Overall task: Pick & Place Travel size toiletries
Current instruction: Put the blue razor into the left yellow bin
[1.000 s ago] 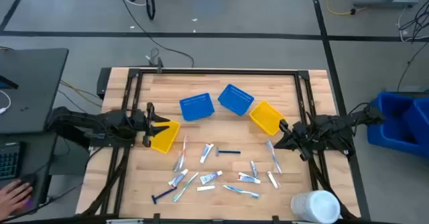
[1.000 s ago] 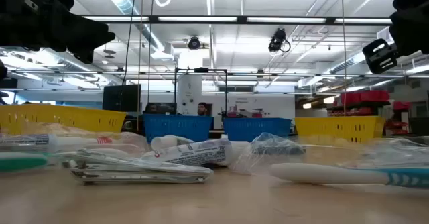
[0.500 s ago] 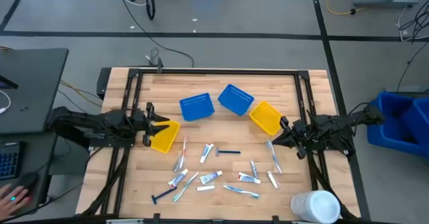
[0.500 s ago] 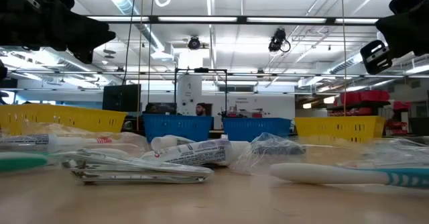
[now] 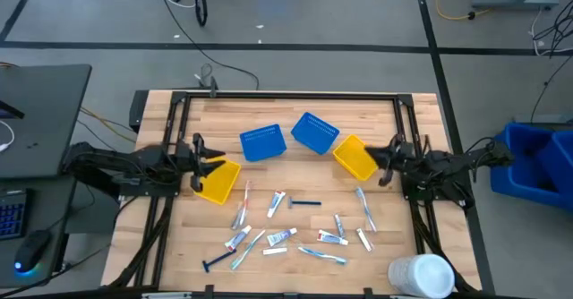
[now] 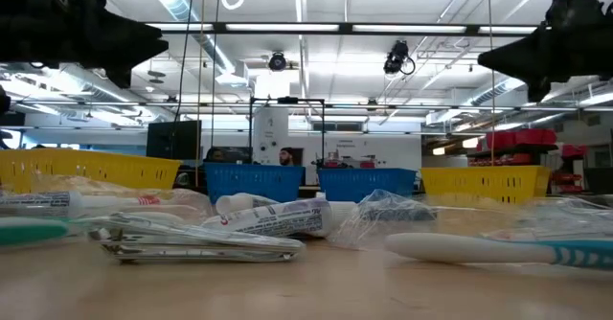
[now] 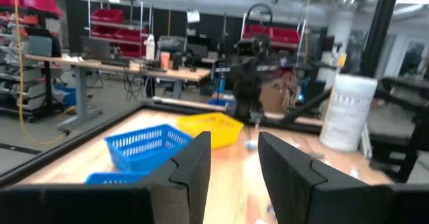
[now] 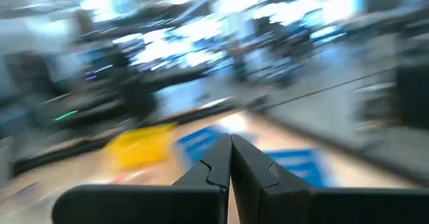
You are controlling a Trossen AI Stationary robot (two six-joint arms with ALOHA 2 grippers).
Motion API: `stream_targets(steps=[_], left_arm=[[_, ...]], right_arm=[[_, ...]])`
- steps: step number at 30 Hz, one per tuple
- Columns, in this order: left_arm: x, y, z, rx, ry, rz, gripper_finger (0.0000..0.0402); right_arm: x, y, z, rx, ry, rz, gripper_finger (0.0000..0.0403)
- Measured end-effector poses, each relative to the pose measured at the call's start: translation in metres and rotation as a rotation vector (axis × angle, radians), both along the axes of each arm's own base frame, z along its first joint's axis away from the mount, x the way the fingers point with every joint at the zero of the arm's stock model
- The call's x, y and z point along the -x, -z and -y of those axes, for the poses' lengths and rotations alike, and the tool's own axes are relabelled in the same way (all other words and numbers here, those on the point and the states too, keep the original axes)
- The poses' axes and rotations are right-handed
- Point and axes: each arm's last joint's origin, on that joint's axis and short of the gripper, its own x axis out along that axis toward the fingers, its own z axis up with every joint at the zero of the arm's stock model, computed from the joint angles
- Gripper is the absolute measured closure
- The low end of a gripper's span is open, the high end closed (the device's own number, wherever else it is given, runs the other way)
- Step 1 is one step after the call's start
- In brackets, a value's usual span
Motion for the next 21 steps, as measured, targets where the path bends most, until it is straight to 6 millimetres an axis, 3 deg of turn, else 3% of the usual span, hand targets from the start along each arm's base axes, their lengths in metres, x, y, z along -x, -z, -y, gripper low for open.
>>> stream_targets(steps=[8, 16, 21], left_arm=[[-0.010, -0.015, 0.001, -0.040, -0.008, 0.018, 0.0267], [-0.042, -0.047, 0.004, -0.058, -0.078, -0.100, 0.0267], [-0.064, -0.070, 0.004, -0.005, -0.170, -0.240, 0.0267]], right_arm=[[-0.001, -0.013, 0.003, 0.095, -0.007, 0.086, 0.0369], [-0.010, -0.024, 0.004, 0.155, -0.076, 0.184, 0.0266], [-0.020, -0.034, 0.004, 0.198, -0.072, 0.135, 0.0208]])
